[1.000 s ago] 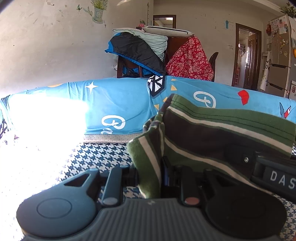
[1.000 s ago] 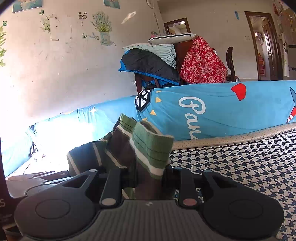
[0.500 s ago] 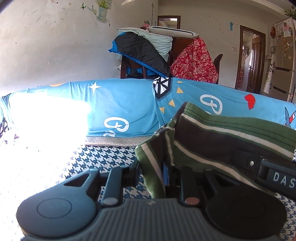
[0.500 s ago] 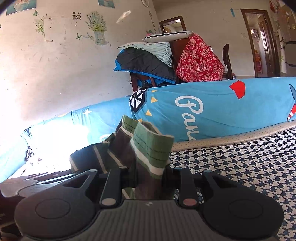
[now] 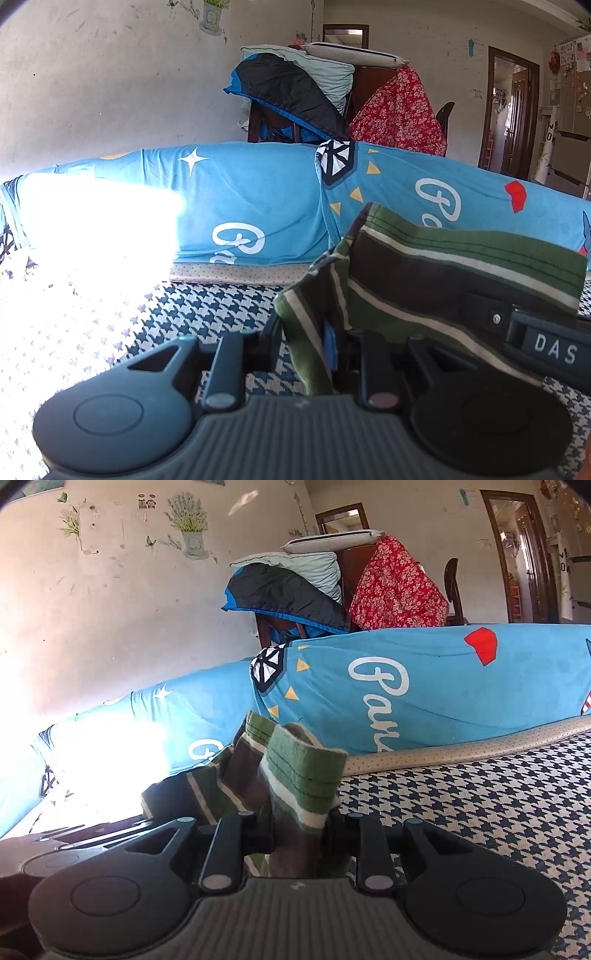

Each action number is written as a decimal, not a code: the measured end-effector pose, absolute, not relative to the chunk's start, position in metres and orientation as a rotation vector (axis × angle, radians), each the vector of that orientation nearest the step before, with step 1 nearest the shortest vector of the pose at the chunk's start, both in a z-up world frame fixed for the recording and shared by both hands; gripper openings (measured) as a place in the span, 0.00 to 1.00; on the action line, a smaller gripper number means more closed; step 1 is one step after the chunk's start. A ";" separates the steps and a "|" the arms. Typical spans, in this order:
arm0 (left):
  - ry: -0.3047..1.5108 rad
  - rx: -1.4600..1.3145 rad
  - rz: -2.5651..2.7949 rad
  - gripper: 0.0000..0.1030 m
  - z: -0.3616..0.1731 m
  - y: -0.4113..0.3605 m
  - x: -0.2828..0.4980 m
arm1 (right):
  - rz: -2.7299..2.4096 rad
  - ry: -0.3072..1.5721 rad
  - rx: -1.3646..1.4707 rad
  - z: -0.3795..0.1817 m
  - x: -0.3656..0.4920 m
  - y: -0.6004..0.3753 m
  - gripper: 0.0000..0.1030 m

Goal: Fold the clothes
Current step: 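Hold the lifted striped fold upright with both grippers, then lower the held fold onto the stack with both grippers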

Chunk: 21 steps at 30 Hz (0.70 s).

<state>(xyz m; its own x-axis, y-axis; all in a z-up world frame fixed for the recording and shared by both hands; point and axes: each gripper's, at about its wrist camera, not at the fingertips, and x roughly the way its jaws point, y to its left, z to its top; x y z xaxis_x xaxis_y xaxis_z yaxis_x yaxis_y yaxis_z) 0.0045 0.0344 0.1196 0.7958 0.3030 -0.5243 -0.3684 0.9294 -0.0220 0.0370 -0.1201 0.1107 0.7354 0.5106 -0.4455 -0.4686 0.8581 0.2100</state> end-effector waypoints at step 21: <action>0.642 -0.199 0.332 0.21 0.094 0.055 0.027 | 0.341 0.617 0.143 0.076 0.104 -0.137 0.41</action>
